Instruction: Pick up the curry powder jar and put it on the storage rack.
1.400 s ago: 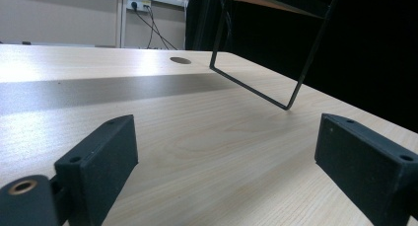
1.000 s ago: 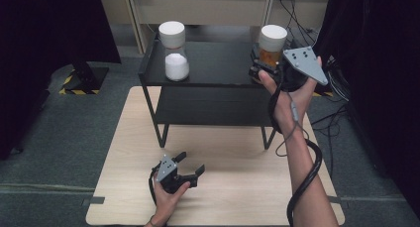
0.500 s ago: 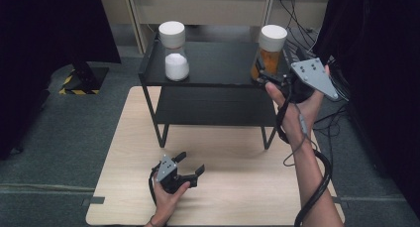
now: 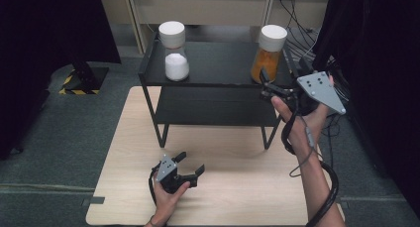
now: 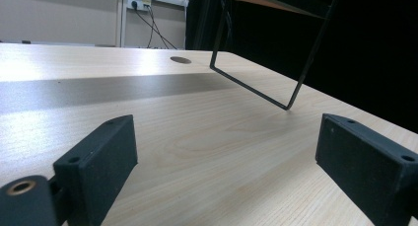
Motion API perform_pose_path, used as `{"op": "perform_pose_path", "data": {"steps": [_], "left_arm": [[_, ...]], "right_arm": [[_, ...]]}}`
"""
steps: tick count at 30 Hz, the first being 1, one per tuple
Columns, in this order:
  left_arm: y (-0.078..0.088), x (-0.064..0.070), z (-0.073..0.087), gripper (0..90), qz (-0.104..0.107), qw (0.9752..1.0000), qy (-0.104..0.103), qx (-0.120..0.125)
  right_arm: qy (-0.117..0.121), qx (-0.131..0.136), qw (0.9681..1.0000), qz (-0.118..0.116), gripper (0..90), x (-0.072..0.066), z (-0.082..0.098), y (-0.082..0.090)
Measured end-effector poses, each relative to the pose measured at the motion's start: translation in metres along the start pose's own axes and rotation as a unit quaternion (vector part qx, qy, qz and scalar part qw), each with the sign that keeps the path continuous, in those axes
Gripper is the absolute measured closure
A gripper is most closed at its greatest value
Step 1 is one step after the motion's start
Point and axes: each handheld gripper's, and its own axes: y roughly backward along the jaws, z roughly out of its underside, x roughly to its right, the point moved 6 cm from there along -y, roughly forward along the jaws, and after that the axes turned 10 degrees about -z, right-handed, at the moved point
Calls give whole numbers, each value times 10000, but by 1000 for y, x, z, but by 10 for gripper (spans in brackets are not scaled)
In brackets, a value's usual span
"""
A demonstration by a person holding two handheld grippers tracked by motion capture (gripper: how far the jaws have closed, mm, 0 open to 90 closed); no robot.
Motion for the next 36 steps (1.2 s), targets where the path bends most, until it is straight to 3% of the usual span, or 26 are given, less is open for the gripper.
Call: {"op": "perform_pose_path", "data": {"steps": [25,36], "left_arm": [[0,-1,0,78,7,10000,48,3],[0,-1,0,78,2,10000,75,1]], "right_arm": [[-133,174,9989,-415,5,-21,37,45],[-382,51,9982,-464,5,-22,75,68]]}}
